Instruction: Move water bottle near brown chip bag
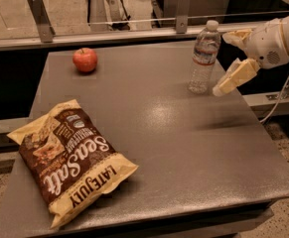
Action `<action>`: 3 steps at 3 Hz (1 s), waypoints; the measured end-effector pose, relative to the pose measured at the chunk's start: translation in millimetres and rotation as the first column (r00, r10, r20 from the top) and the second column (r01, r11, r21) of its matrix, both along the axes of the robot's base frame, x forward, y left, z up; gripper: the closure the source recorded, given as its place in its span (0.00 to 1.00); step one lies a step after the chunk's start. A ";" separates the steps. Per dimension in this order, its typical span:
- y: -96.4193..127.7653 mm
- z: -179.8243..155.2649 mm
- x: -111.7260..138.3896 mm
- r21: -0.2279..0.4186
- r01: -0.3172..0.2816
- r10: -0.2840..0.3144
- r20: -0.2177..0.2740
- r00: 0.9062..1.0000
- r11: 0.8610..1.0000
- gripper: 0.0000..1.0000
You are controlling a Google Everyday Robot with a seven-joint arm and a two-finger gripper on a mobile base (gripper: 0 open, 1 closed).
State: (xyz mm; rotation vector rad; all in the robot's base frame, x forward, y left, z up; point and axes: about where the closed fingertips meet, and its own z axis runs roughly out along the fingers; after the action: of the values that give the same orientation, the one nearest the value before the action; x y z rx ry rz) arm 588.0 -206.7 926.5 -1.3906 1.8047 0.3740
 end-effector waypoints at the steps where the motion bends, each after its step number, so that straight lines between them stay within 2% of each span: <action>1: -4.6 -5.4 18.1 0.087 0.022 -0.024 0.022 0.999 0.996 0.00; 2: -2.3 -14.5 29.6 0.204 0.043 -0.047 0.015 0.999 0.978 0.00; 3: 17.1 -20.8 36.6 0.315 0.047 -0.048 -0.005 0.999 0.948 0.00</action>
Offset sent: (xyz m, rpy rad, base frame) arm 0.0420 -0.0053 -0.0210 0.3575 -0.0197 -0.0814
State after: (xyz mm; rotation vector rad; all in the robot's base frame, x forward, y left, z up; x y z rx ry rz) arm 624.6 -189.5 905.8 -1.1211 1.6857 0.6062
